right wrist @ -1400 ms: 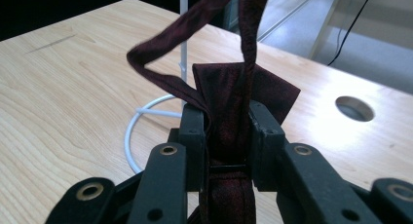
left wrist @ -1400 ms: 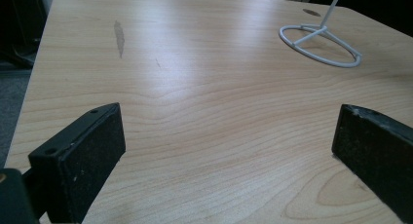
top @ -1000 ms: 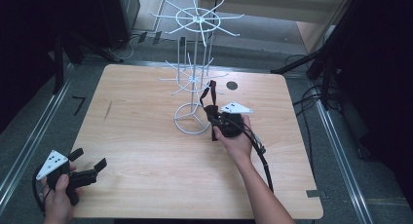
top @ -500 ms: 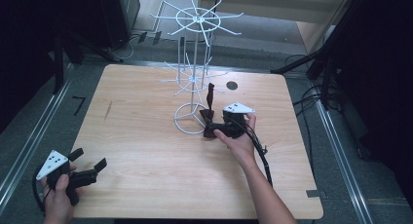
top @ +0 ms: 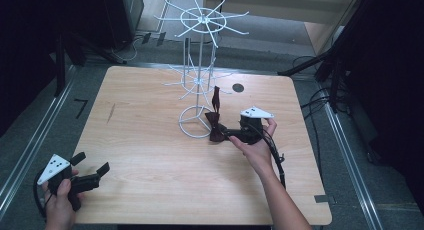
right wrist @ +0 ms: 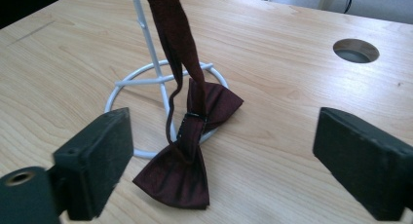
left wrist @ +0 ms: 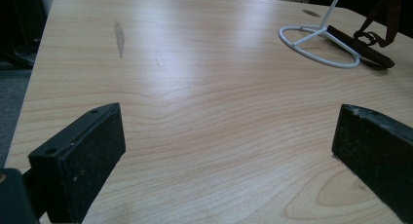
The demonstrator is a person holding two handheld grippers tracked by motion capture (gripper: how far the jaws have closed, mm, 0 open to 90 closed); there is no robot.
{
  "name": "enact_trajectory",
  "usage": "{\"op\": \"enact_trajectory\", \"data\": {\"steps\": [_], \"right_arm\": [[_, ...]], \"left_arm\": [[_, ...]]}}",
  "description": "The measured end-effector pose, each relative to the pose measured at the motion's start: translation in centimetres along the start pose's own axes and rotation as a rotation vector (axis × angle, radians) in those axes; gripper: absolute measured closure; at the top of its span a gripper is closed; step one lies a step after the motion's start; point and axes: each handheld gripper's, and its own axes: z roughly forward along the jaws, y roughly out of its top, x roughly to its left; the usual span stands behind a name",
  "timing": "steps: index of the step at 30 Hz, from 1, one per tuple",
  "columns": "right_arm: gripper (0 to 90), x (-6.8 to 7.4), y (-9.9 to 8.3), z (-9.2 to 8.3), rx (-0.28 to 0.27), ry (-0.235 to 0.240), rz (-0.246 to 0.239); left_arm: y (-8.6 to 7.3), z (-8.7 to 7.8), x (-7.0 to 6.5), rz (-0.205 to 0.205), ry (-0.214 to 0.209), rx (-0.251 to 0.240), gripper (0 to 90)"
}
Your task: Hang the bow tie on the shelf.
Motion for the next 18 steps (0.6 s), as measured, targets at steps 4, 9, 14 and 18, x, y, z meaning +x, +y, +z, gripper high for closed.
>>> {"op": "enact_trajectory", "data": {"steps": [4, 9, 14, 18], "right_arm": [[1.9, -0.6, -0.3, -0.8, -0.001, -0.006, 0.009], [0.0, -1.6, -0.9, -1.8, -0.002, -0.005, 0.027], [0.0, -2.5, -1.4, -2.8, -0.013, -0.015, 0.050], [0.0, -3.2, -2.0, -3.5, -0.018, -0.027, 0.056]], "left_arm": [[0.0, 0.0, 0.0, 0.000, 0.001, 0.000, 0.0], [0.0, 0.0, 0.0, 0.001, 0.001, 0.000, 0.0], [0.0, 0.0, 0.0, 0.002, 0.003, 0.002, 0.0], [0.0, 0.0, 0.0, 0.003, 0.004, 0.002, 0.0]]}}
